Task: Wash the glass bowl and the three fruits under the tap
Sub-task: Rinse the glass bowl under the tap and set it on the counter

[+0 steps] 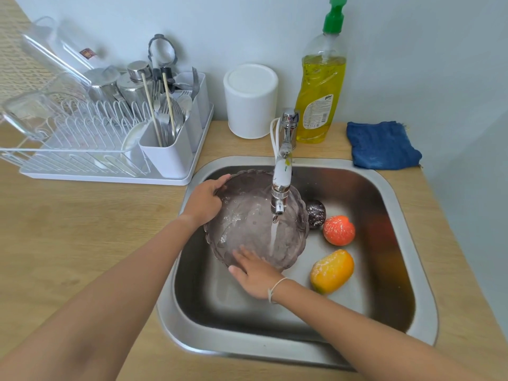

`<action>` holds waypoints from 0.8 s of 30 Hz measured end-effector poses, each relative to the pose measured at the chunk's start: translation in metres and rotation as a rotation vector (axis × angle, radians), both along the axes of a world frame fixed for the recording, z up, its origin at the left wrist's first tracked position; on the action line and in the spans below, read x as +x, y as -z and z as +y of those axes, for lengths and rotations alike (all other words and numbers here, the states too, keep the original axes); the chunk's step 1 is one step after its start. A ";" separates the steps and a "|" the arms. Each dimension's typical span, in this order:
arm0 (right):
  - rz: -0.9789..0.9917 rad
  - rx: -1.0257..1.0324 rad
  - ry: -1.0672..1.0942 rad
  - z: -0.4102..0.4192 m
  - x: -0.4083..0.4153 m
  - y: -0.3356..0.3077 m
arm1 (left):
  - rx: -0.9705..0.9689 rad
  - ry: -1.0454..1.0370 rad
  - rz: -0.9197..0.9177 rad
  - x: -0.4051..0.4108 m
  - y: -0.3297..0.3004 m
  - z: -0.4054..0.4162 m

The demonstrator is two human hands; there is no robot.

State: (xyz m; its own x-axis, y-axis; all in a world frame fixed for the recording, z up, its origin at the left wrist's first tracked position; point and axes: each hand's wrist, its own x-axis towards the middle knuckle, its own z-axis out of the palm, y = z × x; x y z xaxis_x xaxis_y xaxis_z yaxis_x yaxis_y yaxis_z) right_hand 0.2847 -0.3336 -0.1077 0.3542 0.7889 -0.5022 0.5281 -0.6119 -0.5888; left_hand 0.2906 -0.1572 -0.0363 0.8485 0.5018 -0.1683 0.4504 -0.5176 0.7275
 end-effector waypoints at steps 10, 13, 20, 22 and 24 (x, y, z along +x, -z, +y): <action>-0.509 -0.150 -0.270 -0.045 0.057 0.013 | 0.180 0.145 0.084 0.002 -0.012 0.018; -0.733 -0.144 -0.280 -0.052 0.080 0.011 | 0.218 0.193 0.130 0.002 -0.010 0.018; -0.777 -0.246 -0.279 -0.049 0.081 0.006 | 0.177 0.192 0.125 -0.001 -0.002 0.023; -0.690 -0.236 -0.269 -0.050 0.066 0.011 | 0.143 0.170 0.109 -0.003 -0.001 0.023; -0.567 -0.231 -0.259 -0.050 0.046 0.015 | 0.097 0.128 0.090 -0.005 -0.001 0.022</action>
State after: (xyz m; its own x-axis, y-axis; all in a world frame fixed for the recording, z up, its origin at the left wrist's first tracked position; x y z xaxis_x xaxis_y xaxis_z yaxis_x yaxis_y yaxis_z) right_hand 0.3308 -0.3837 -0.1228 0.4263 0.7786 -0.4605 0.8647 -0.5003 -0.0454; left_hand 0.2856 -0.1350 -0.0355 0.8902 0.4078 -0.2029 0.4373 -0.6406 0.6311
